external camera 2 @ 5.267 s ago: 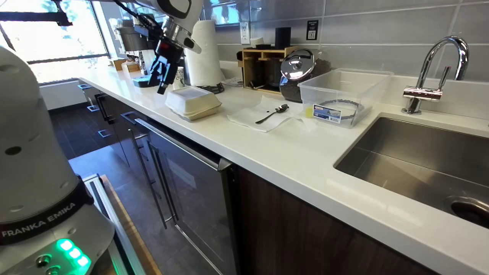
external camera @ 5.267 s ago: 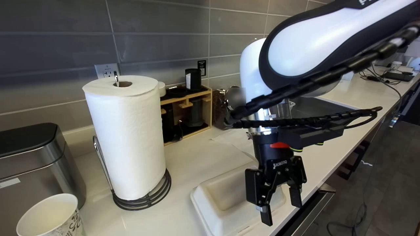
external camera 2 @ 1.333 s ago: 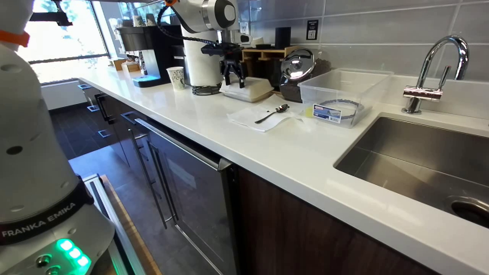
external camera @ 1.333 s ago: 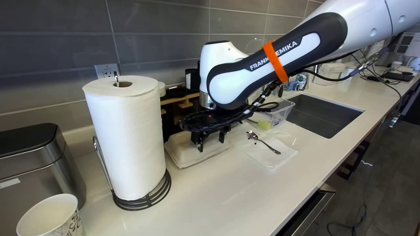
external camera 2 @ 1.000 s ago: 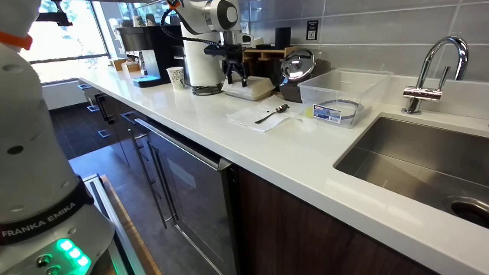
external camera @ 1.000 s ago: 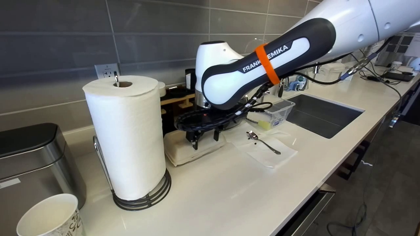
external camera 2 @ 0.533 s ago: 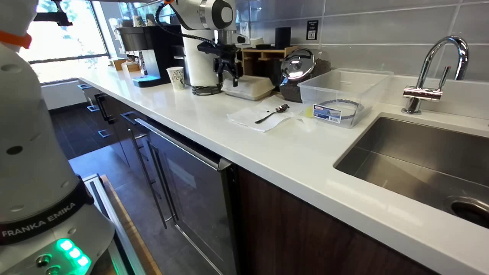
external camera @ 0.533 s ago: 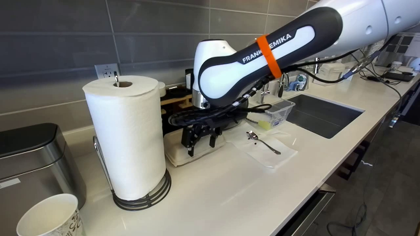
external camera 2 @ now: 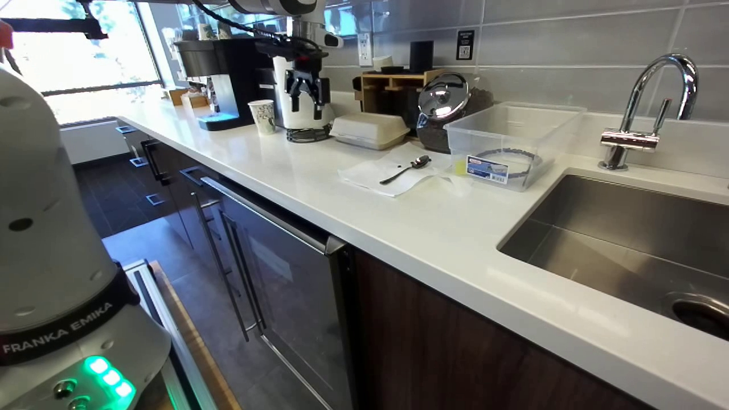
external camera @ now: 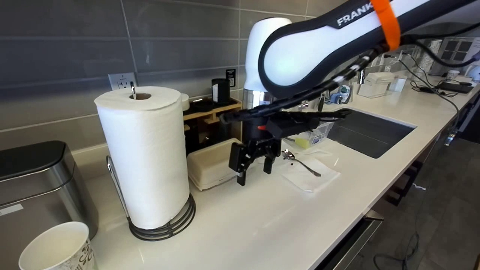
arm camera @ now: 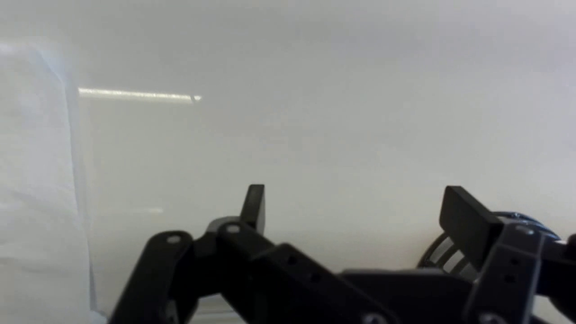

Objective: Push the white food pack forwards then backwards.

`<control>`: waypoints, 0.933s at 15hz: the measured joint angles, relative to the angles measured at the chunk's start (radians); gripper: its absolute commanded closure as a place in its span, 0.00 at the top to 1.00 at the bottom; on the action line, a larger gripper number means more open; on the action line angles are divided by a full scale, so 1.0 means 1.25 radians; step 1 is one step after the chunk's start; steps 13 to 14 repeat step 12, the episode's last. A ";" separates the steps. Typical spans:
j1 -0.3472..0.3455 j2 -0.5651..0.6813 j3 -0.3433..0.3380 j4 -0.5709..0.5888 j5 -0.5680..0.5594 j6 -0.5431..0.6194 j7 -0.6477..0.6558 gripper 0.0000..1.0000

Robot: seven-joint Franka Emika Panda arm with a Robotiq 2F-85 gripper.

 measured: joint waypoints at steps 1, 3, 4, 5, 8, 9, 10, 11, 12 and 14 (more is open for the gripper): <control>-0.001 -0.034 0.001 -0.031 0.018 -0.015 0.005 1.00; -0.002 -0.101 0.005 -0.087 0.049 -0.047 0.010 1.00; -0.002 -0.133 0.006 -0.112 0.059 -0.065 0.013 1.00; -0.002 -0.167 0.007 -0.137 0.059 -0.080 0.023 1.00; -0.005 -0.268 0.009 -0.198 0.051 -0.127 0.056 1.00; -0.007 -0.303 0.009 -0.213 0.048 -0.147 0.063 1.00; -0.009 -0.337 0.009 -0.223 0.041 -0.171 0.055 1.00; -0.012 -0.366 0.009 -0.231 0.037 -0.190 0.048 1.00; -0.013 -0.387 0.009 -0.238 0.035 -0.198 0.042 1.00; -0.013 -0.387 0.009 -0.238 0.035 -0.198 0.042 1.00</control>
